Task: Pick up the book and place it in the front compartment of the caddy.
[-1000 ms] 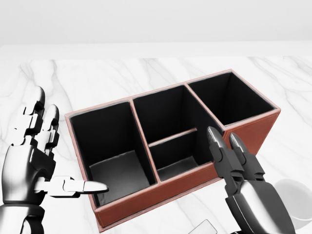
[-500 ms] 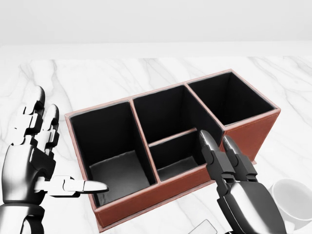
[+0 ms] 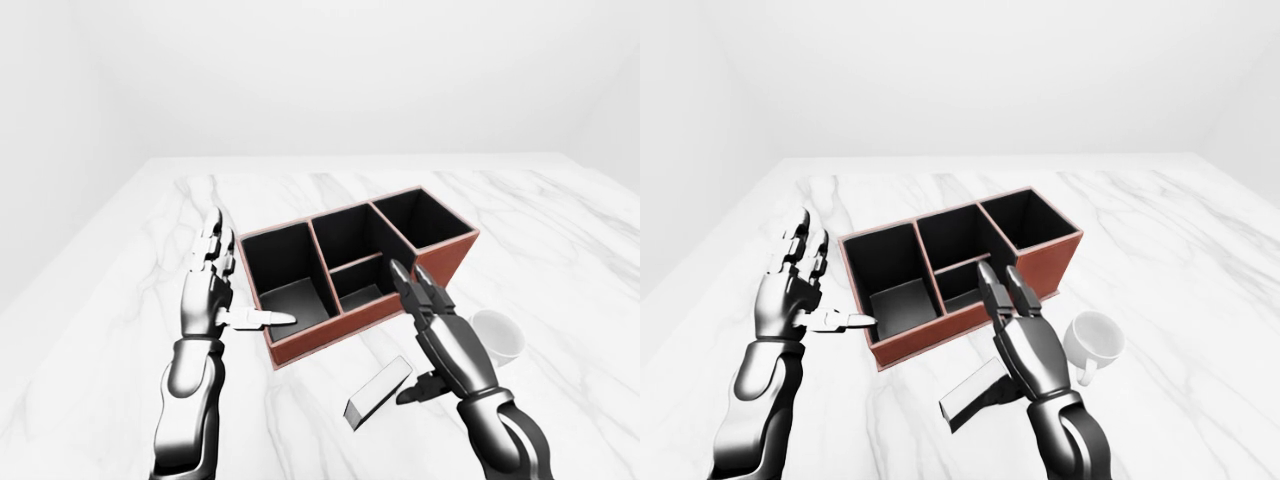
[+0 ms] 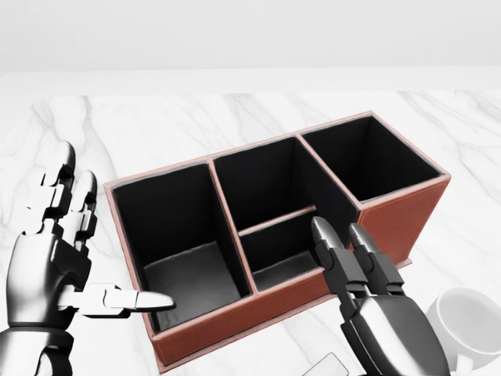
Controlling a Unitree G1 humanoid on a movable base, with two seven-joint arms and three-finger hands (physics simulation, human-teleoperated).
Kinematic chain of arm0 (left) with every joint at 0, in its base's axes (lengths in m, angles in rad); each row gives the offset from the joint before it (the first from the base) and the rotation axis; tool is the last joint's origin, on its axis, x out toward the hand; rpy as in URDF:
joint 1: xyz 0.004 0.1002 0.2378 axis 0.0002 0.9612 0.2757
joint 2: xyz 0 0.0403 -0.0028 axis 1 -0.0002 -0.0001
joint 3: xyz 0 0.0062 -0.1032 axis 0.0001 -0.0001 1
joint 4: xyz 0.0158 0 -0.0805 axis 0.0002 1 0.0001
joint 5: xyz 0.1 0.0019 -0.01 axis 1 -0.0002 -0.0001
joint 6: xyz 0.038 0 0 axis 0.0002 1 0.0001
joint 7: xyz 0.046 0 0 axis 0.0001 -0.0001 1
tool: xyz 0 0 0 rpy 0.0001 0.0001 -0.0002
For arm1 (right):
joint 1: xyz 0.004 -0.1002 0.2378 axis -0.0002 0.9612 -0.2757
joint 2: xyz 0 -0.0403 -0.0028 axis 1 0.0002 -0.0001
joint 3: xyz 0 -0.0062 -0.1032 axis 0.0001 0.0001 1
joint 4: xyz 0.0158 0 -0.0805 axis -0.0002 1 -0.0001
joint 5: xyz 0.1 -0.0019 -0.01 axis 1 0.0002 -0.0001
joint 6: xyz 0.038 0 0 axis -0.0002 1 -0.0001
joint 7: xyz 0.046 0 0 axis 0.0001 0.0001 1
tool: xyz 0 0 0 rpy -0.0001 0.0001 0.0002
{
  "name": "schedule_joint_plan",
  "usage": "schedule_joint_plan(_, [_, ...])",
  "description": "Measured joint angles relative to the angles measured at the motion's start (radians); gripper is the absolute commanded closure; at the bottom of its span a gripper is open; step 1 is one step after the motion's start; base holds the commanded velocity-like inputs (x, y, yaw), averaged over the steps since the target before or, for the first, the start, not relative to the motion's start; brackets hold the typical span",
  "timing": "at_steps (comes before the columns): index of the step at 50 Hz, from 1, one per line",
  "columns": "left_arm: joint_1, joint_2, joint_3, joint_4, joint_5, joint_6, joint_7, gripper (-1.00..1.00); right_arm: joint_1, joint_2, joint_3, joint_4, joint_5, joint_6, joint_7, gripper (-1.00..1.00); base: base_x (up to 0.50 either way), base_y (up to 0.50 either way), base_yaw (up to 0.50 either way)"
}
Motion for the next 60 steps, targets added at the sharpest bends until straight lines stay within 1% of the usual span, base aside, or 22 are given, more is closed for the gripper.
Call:
schedule_joint_plan(13, [0.001,0.000,-0.002,0.002,0.002,0.000,0.000,-1.00,0.015,-0.007,0.011,0.028,-0.019,0.000,-0.017,-1.00,0.00,0.00,0.00])
schedule_joint_plan(33, [0.002,0.000,-0.002,0.001,0.003,0.000,0.000,-1.00,0.026,-0.020,0.050,0.068,-0.068,0.000,-0.057,-1.00,0.00,0.00,0.00])
schedule_joint_plan(60, [0.004,-0.001,-0.004,-0.003,0.007,0.000,0.000,-1.00,0.007,-0.039,0.095,0.147,-0.125,0.000,-0.122,-1.00,0.00,0.00,0.00])
